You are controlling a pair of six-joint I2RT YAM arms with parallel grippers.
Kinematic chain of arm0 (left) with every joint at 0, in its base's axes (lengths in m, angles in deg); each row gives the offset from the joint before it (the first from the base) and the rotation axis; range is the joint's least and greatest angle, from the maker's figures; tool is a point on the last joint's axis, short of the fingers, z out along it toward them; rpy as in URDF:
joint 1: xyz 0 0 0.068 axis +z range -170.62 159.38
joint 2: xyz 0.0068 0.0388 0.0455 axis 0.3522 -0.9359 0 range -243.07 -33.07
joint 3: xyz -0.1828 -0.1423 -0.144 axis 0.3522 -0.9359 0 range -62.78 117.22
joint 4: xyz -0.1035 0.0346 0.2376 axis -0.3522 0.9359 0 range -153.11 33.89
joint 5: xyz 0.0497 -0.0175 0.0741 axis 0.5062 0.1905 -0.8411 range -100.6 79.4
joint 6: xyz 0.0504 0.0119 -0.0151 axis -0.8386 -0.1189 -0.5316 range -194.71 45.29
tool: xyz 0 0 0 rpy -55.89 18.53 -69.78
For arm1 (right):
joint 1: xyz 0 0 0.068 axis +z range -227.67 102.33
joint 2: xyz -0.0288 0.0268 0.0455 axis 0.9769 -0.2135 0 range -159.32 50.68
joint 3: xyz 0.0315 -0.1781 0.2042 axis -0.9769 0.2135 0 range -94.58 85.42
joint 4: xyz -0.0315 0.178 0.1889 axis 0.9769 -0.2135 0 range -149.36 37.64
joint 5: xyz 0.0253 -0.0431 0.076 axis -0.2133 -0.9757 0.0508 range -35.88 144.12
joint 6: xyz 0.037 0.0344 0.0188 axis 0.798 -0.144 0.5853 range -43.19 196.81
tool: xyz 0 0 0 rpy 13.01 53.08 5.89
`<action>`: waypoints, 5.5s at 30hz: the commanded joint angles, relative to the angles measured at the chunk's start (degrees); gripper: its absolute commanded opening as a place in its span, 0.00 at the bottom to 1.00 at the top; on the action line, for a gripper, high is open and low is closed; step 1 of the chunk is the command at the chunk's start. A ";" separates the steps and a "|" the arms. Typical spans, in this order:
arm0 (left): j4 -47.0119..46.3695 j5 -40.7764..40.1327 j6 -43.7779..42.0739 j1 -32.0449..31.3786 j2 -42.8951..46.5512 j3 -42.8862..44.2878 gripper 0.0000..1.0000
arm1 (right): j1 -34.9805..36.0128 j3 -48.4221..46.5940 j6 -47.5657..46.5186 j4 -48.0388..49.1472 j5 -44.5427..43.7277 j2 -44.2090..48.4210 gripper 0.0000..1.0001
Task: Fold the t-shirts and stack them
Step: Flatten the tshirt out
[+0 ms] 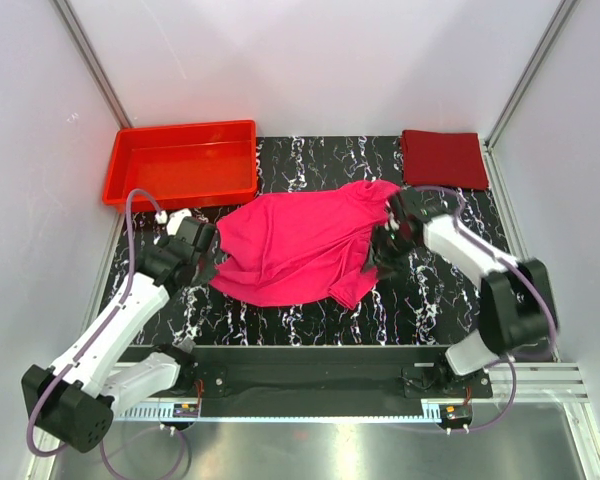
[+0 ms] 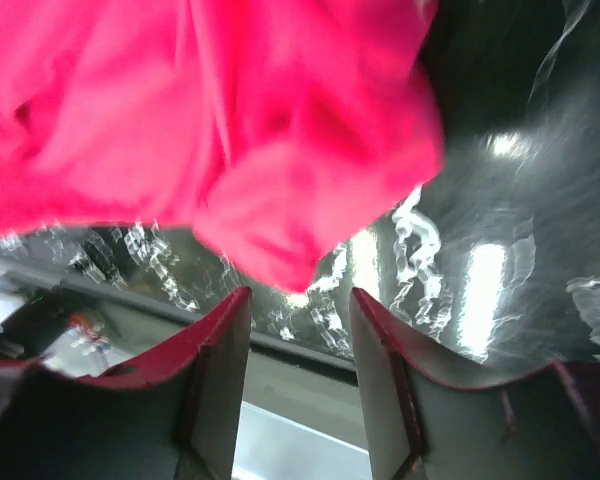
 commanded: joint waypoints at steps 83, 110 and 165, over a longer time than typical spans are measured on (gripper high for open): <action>-1.76 3.44 -5.89 0.21 -1.21 2.10 0.00 | 9.85 54.39 72.24 60.57 0.35 17.33 0.34; -1.67 0.01 -7.65 0.91 0.11 13.43 0.00 | -5.00 5.90 15.15 9.44 -10.89 31.75 0.00; -12.92 8.71 -28.30 3.73 1.15 66.62 0.00 | -13.97 -64.17 -4.13 3.45 -5.81 29.18 0.00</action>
